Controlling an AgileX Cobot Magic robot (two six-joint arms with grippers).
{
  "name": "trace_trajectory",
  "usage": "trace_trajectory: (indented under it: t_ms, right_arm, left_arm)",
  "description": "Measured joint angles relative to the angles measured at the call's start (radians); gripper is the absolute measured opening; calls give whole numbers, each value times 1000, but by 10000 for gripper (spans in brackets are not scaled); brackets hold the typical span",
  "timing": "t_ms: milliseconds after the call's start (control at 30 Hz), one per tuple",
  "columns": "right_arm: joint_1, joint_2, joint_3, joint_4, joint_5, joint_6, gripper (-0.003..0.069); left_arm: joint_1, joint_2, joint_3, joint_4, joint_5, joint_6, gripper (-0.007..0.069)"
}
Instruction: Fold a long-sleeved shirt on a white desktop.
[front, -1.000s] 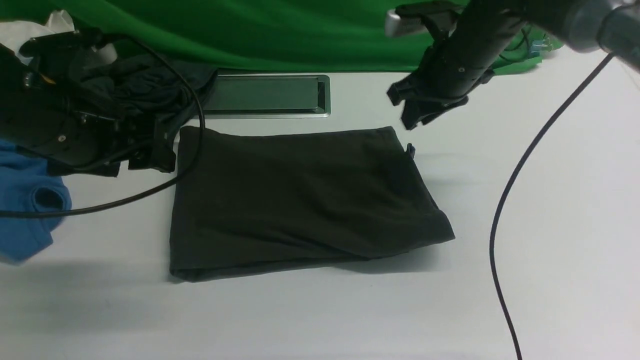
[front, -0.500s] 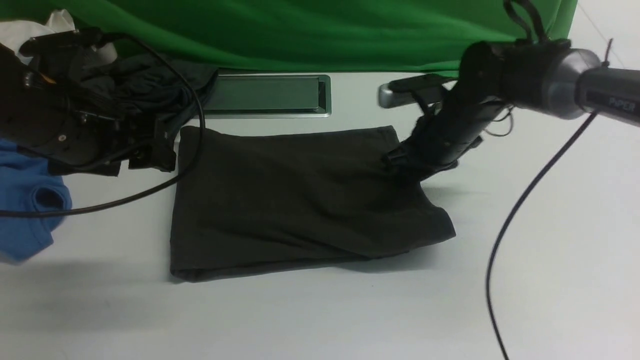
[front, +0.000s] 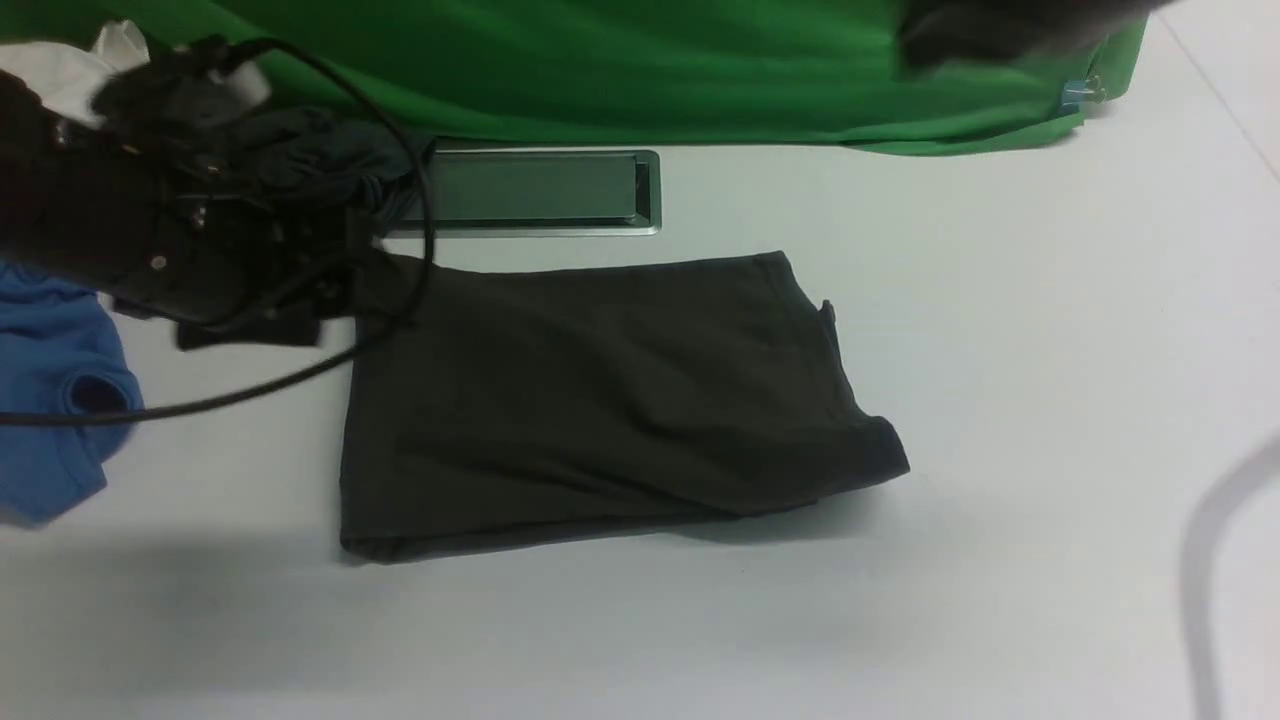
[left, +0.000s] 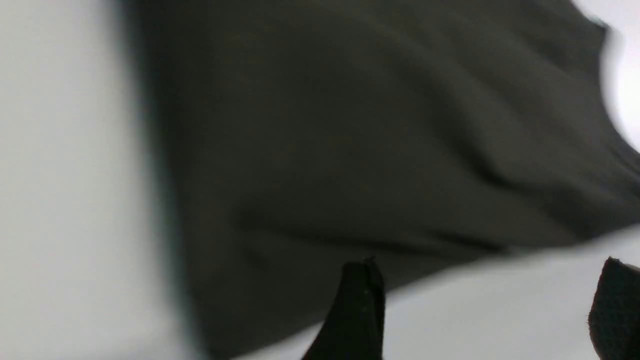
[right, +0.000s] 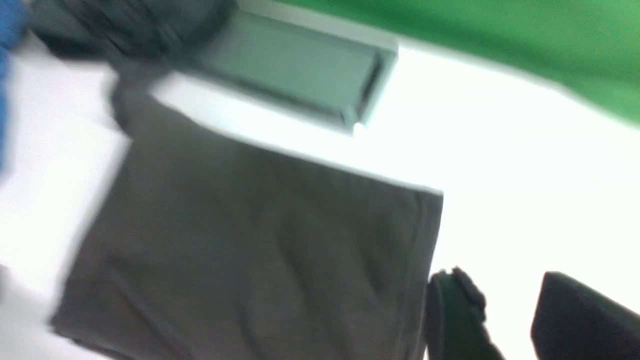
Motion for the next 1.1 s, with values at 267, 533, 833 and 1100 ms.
trace_trajectory:
  t_ms: [267, 533, 833, 1100]
  right_arm:
    - [106, -559, 491, 4, -240, -23, 31]
    - [120, -1025, 1037, 2, -593, -21, 17]
    - [120, -1222, 1318, 2, -749, 6, 47]
    - [120, -1224, 1328, 3, -724, 8, 86]
  left_arm:
    - [0, -181, 23, -83, 207, 87, 412]
    - [0, -498, 152, 13, 274, -53, 163]
    - [0, -1001, 356, 82, 292, -143, 17]
    - [0, -1251, 370, 85, 231, -143, 17]
